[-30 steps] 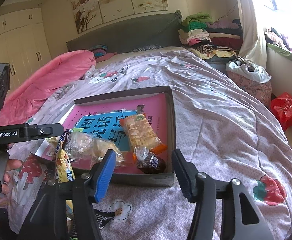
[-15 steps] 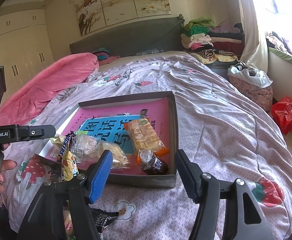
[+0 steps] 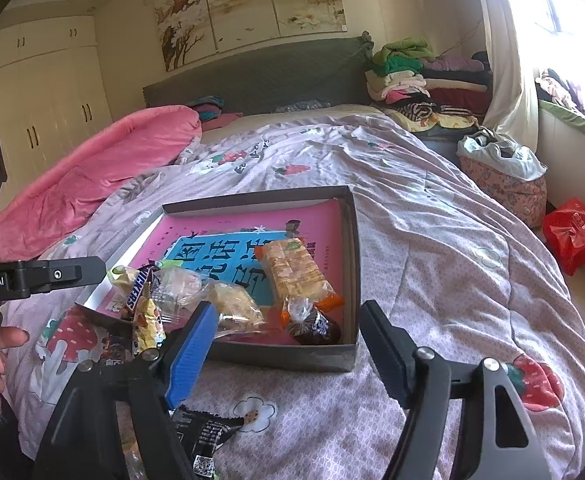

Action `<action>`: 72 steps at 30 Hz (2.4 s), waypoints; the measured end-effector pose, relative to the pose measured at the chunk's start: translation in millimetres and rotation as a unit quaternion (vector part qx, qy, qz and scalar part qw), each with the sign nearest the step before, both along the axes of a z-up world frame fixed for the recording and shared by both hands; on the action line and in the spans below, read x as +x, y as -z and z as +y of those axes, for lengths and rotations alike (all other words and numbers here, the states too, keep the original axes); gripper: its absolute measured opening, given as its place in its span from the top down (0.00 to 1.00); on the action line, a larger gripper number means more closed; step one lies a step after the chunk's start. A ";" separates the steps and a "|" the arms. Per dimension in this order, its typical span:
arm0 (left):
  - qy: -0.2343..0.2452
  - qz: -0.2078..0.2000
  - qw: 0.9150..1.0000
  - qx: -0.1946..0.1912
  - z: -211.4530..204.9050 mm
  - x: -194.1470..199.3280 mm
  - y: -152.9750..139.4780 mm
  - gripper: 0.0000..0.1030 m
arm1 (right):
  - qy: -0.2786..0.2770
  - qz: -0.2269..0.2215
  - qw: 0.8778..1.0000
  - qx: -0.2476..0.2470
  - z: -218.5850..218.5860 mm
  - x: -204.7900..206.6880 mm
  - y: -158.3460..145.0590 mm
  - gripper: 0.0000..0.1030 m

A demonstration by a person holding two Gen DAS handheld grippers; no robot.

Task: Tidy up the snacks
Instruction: 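Move both tools back to the snacks lying beside the tray, then grasp the round green-labelled biscuit pack with the left tool while the right tool grasps the yellow snack bag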

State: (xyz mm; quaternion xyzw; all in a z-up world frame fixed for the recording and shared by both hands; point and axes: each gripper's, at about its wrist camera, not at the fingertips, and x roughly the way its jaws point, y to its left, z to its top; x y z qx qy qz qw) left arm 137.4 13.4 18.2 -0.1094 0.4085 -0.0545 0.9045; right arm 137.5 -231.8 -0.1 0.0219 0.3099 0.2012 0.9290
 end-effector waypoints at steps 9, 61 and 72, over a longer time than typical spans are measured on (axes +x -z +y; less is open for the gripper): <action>0.006 0.004 1.000 0.002 0.5 -8.5 -0.4 0.22 | -0.008 -0.003 1.000 -0.003 2.6 -6.8 -3.1 0.27; 0.083 0.067 0.994 0.017 -41.3 -55.1 33.5 0.22 | -0.089 0.026 0.995 0.019 25.0 -27.7 -7.9 0.27; 0.101 0.091 0.991 -0.004 -51.6 -65.1 46.7 0.22 | -0.105 0.040 0.993 0.028 27.7 -25.5 -4.0 0.27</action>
